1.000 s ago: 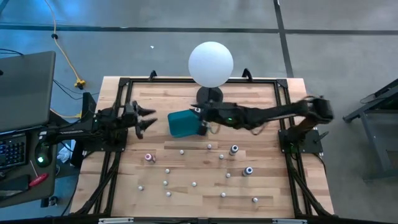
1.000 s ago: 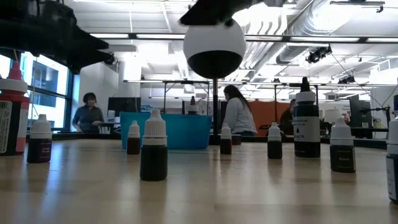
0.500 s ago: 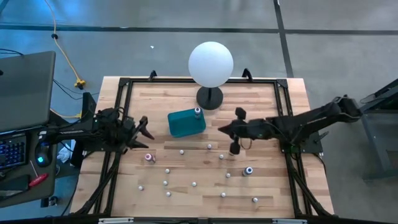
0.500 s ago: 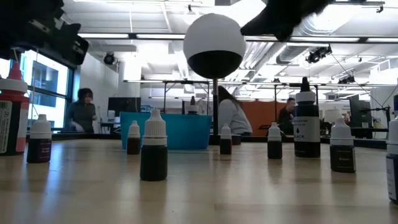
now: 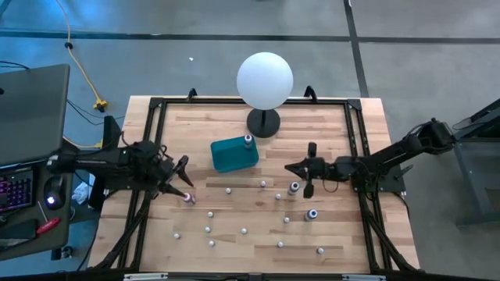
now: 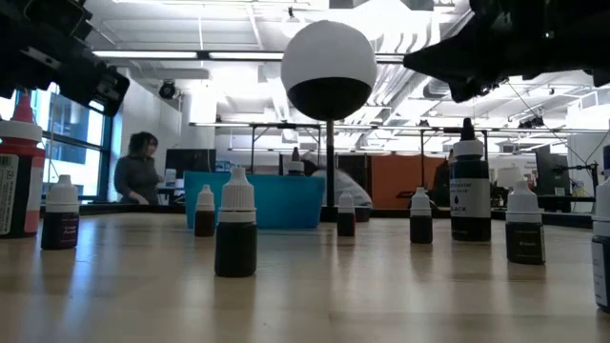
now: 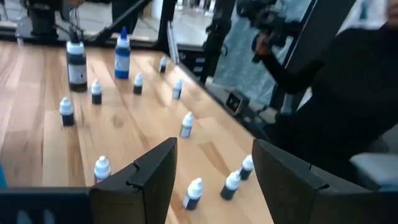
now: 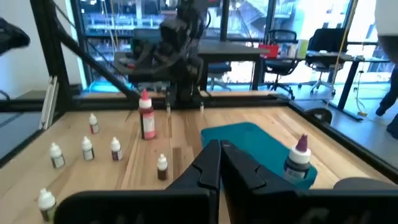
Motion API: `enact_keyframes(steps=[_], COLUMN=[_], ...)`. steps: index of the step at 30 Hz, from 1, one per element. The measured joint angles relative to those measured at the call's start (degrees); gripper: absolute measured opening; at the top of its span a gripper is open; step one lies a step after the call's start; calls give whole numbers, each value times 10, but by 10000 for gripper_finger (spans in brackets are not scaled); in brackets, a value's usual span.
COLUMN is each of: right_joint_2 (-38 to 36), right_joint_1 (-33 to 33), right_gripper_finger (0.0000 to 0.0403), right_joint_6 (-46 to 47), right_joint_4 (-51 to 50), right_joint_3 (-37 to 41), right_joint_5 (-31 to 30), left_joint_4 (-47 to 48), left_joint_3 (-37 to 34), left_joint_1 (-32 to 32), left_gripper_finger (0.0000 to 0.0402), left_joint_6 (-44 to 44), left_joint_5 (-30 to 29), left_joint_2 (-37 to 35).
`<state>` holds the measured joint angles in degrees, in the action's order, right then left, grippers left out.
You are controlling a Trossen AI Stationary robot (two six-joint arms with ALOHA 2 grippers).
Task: Pick & Place food coloring
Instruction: Put the large pink food coloring bottle into the blue bin
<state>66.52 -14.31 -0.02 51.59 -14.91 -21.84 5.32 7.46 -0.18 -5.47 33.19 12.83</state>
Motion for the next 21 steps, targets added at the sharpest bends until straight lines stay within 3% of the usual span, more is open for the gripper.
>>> enact_keyframes(steps=[8, 14, 21], right_joint_2=[0, 0, 0], right_joint_1=[0, 0, 0], right_gripper_finger=[4, 2, 1], right_joint_6=[-52, -64, -46], right_joint_4=[18, 22, 23], right_joint_3=[-16, -23, -23], right_joint_5=[-9, -5, -1], left_joint_4=[-31, -30, -16], left_joint_3=[0, 0, 0], left_joint_1=[-146, -207, -224], left_gripper_finger=[163, 155, 154], left_joint_6=[12, 8, -17], left_joint_5=[-150, -254, -278], left_joint_2=[79, 104, 103])
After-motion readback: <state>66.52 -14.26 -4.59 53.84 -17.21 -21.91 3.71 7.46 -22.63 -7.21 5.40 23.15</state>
